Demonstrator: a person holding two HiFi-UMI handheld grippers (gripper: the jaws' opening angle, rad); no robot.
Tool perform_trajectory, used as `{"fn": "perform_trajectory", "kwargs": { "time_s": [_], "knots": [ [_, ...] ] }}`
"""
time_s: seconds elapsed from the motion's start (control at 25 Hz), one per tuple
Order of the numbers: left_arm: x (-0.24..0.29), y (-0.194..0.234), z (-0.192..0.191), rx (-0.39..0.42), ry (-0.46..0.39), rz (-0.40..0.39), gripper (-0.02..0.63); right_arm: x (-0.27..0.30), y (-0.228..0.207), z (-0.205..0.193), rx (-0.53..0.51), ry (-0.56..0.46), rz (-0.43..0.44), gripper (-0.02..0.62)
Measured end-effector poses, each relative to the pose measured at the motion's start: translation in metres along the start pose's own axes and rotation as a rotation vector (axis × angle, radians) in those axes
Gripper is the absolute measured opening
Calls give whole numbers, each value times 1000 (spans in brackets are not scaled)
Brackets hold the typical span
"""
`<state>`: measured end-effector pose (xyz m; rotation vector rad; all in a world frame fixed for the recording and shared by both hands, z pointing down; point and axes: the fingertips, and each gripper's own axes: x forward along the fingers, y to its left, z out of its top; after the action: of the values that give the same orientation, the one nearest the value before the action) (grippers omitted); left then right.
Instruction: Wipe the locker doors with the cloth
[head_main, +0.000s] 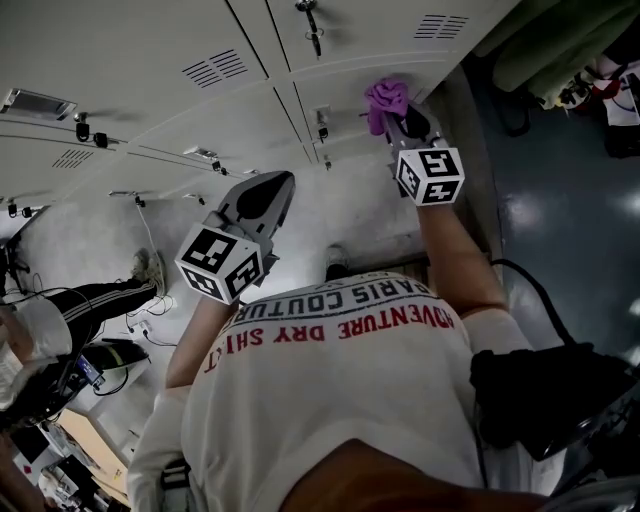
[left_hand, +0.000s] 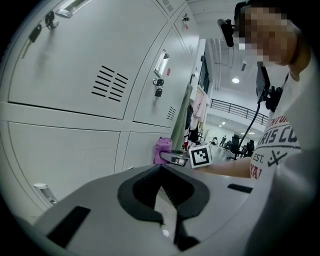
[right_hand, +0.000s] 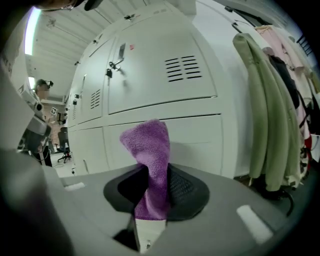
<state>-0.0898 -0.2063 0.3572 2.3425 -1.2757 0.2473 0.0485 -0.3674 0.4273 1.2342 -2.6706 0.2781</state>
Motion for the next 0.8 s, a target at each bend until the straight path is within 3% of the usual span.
{"fn": "perform_trajectory", "kwargs": {
  "time_s": [0.16,0.32,0.48,0.8],
  "knots": [
    [-8,8,-5,-15,-3,17,0,18,69,-18,-47,24,137,86],
    [-14,16,-12,-33,-8,37,0,47,117,-40,-92,68,207,86],
    [-20,20,-17,-47,-8,47,0,71,133,-56,-79,109,224,86],
    [-28,30,-26,-70,-10,78,0,97,127,-73,-50,161,164,86]
  ]
}}
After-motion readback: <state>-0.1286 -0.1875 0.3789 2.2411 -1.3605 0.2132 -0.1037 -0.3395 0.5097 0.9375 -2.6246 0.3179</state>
